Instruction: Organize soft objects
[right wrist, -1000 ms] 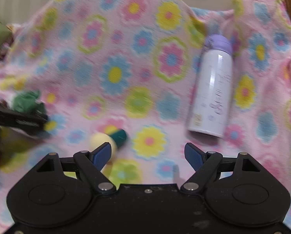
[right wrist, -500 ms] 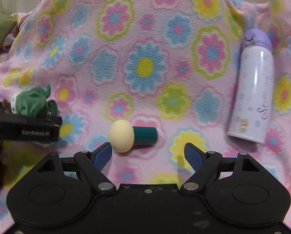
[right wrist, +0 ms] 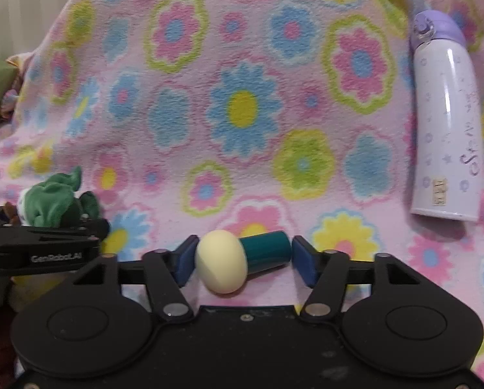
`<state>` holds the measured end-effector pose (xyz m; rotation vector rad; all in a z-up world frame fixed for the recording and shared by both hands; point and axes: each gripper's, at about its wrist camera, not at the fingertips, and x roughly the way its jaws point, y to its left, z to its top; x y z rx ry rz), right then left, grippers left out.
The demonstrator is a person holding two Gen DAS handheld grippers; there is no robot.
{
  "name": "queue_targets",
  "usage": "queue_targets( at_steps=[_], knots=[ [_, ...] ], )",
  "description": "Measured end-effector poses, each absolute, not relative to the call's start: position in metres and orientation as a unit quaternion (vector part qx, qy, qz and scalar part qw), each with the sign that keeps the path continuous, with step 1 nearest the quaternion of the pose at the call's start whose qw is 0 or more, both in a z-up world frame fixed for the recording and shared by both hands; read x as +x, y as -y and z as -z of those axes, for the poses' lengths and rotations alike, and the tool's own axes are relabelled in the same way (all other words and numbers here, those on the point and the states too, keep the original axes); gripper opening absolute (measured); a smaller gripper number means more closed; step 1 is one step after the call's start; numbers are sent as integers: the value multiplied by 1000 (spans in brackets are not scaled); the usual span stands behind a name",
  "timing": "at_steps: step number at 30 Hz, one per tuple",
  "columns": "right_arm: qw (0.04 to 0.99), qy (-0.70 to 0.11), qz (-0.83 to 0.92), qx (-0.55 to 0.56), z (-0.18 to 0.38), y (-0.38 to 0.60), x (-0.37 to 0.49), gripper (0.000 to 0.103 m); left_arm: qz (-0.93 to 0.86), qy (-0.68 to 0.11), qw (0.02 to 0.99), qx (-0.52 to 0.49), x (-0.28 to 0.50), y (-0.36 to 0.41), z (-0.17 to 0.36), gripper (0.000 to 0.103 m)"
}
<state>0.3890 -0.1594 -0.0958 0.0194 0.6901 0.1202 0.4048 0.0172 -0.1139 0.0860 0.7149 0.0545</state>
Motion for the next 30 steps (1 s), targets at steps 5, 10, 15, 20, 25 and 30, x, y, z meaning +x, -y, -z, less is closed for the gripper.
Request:
queue_targets(
  at_steps=[5, 10, 15, 20, 25, 30],
  knots=[
    [942, -328, -66, 31, 100, 166, 388, 58, -26, -350, 936, 41, 406, -17, 114, 101],
    [946, -318, -62, 33, 101, 166, 384, 58, -29, -347, 936, 43, 405, -18, 114, 101],
    [948, -310, -60, 35, 102, 167, 381, 58, -24, -341, 938, 48, 402, -16, 112, 97],
    [950, -303, -59, 48, 101, 171, 380, 57, 1, -328, 943, 50, 394, -12, 111, 73],
    [953, -293, -56, 57, 101, 174, 378, 57, 4, -328, 943, 47, 391, -11, 110, 71],
    [953, -291, -52, 66, 101, 176, 377, 58, 3, -329, 943, 48, 389, -11, 111, 71]
  ],
)
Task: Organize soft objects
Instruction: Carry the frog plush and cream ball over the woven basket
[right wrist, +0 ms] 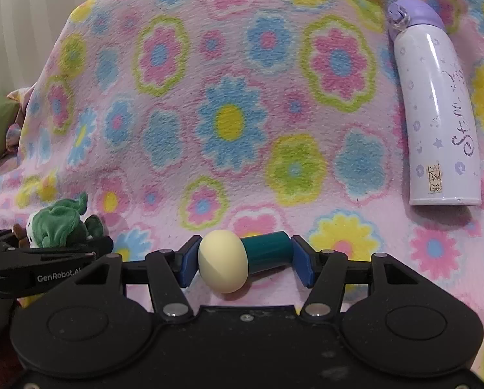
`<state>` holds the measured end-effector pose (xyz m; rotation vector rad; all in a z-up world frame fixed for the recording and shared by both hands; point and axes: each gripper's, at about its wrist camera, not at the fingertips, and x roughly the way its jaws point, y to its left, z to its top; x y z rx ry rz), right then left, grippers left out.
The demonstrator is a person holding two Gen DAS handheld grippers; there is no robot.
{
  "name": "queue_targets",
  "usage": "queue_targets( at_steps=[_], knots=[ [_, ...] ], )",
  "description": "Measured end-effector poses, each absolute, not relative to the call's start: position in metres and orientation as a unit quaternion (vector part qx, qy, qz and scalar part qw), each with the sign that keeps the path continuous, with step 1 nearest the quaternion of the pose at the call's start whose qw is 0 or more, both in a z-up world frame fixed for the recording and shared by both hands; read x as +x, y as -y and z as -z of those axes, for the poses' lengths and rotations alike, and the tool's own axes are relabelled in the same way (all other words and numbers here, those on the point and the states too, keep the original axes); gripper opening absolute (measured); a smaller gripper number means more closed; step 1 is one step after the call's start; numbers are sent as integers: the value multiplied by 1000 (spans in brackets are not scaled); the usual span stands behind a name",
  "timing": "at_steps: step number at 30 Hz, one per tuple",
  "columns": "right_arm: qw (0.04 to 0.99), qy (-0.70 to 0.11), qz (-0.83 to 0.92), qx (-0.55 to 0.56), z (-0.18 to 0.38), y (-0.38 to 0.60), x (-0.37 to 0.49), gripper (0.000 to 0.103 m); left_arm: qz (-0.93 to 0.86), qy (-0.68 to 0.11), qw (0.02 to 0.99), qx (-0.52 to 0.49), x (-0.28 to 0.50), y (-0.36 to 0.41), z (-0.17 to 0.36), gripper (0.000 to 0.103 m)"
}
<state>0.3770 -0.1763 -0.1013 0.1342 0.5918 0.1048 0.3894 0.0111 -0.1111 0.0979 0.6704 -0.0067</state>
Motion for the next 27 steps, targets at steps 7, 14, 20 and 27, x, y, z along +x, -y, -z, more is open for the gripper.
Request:
queue_targets(
  at_steps=[7, 14, 20, 27],
  knots=[
    [953, -290, -49, 68, 101, 176, 376, 58, 4, -328, 943, 48, 390, -11, 111, 71],
    [953, -291, -48, 71, 102, 176, 377, 58, 7, -328, 944, 47, 393, -14, 111, 69],
    [951, -299, -40, 59, 102, 172, 379, 58, 3, -321, 945, 61, 388, -11, 107, 65],
    [950, -303, -35, 74, 68, 179, 351, 58, 5, -329, 944, 31, 355, -6, 61, 65]
  ],
)
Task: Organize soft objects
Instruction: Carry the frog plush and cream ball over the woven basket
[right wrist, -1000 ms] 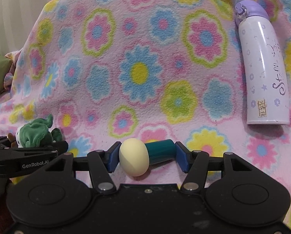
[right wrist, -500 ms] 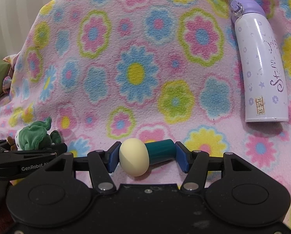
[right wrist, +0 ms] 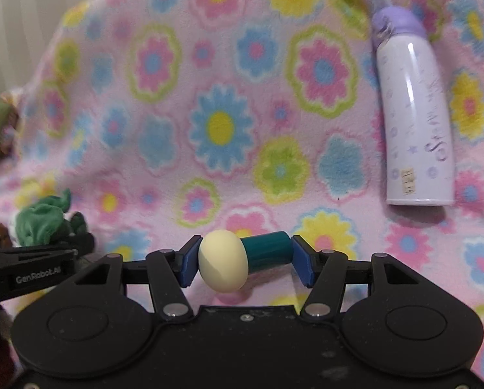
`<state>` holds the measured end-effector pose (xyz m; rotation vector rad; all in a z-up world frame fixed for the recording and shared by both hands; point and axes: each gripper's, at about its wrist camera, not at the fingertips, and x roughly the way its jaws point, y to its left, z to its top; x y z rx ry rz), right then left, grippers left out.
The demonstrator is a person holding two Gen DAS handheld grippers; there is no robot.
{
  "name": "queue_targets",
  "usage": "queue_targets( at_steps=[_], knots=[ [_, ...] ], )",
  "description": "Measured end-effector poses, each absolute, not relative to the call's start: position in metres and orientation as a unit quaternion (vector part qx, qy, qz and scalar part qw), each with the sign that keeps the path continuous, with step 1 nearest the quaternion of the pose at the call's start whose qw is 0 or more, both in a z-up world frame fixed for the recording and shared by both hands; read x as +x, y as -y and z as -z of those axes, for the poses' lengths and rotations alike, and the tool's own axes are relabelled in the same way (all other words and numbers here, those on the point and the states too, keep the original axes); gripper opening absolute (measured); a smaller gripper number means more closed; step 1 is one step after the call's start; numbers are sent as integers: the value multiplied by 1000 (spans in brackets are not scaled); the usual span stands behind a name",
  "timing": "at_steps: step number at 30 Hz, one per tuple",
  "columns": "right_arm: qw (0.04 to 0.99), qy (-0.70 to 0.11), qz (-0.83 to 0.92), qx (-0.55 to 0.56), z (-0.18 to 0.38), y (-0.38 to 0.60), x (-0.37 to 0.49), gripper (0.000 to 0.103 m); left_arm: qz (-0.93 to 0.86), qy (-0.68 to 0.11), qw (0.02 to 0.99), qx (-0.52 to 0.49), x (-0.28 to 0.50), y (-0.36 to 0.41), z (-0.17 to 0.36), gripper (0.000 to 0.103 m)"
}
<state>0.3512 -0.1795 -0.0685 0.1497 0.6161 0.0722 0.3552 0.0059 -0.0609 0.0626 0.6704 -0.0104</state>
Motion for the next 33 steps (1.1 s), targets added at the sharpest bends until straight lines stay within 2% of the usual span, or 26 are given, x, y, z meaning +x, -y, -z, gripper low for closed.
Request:
queue_targets(
  at_steps=[8, 14, 24, 33],
  knots=[
    [960, -273, -35, 57, 7, 190, 265, 58, 34, -349, 936, 9, 284, 5, -13, 65],
    [958, -272, -36, 82, -29, 202, 189, 58, 71, -358, 931, 24, 211, 15, -38, 65],
    [939, -315, -28, 132, -23, 215, 97, 59, 137, -390, 910, 47, 102, 31, -27, 65],
    [916, -369, -40, 155, 7, 197, 61, 59, 146, -435, 888, 22, 58, 35, 4, 65]
  ],
)
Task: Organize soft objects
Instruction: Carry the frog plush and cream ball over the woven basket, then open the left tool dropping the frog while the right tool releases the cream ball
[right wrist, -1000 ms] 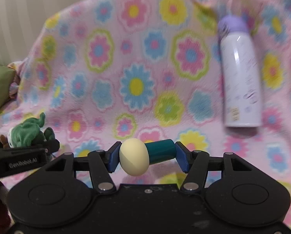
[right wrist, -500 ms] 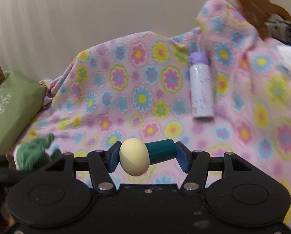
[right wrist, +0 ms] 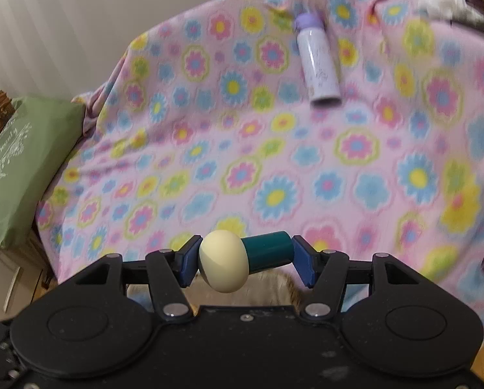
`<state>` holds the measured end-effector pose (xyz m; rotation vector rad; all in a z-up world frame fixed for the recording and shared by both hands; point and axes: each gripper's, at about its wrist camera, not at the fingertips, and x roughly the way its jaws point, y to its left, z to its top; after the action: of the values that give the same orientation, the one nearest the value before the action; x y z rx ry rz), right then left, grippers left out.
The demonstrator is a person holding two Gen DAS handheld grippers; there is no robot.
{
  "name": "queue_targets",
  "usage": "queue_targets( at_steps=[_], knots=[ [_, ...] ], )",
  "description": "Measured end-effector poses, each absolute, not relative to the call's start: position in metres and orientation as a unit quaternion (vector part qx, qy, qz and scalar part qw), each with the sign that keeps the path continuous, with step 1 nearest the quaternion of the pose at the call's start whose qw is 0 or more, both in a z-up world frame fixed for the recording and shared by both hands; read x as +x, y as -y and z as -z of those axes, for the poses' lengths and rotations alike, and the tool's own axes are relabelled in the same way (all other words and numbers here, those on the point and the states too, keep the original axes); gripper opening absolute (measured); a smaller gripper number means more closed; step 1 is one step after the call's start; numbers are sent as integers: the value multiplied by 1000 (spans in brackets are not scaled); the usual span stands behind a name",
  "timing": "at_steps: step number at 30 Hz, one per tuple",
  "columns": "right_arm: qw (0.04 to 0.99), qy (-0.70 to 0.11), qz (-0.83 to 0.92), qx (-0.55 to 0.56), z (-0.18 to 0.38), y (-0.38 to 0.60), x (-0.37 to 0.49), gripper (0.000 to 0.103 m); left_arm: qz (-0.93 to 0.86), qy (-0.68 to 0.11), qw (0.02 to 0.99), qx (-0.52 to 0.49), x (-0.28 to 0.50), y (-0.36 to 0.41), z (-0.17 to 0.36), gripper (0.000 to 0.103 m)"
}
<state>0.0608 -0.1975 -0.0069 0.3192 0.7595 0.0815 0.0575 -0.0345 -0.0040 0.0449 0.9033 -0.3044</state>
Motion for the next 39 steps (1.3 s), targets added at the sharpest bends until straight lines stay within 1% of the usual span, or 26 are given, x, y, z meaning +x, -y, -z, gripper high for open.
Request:
queue_targets(
  at_steps=[8, 12, 14, 16, 18, 23, 24, 25, 26, 35, 39],
  knots=[
    [916, -372, -47, 141, 9, 183, 39, 59, 126, -445, 886, 23, 44, 35, 24, 66],
    [916, -375, -51, 132, 10, 178, 35, 61, 117, -443, 889, 15, 41, 32, 27, 67],
    [917, -374, -52, 128, 10, 174, 32, 65, 110, -439, 892, 15, 40, 30, 26, 70],
    [919, -371, -53, 124, 9, 171, 31, 66, 103, -435, 894, 12, 39, 29, 26, 72],
    [922, -365, -50, 118, 7, 170, 29, 68, 103, -432, 896, 6, 39, 27, 25, 78],
    [929, -350, -44, 114, -1, 172, 20, 68, 100, -424, 900, 9, 36, 29, 22, 79],
    [932, -344, -39, 110, -2, 173, 17, 68, 99, -422, 901, 11, 35, 31, 21, 81],
    [934, -340, -34, 107, -4, 173, 15, 69, 98, -421, 902, 13, 34, 31, 21, 85],
    [935, -336, -31, 106, -4, 174, 13, 69, 96, -420, 902, 14, 33, 32, 21, 86],
    [945, -313, 4, 91, -4, 187, -6, 73, 79, -414, 907, 23, 26, 36, 15, 86],
    [948, -308, 20, 76, -3, 190, -13, 78, 68, -415, 907, 18, 25, 32, 11, 86]
  ],
)
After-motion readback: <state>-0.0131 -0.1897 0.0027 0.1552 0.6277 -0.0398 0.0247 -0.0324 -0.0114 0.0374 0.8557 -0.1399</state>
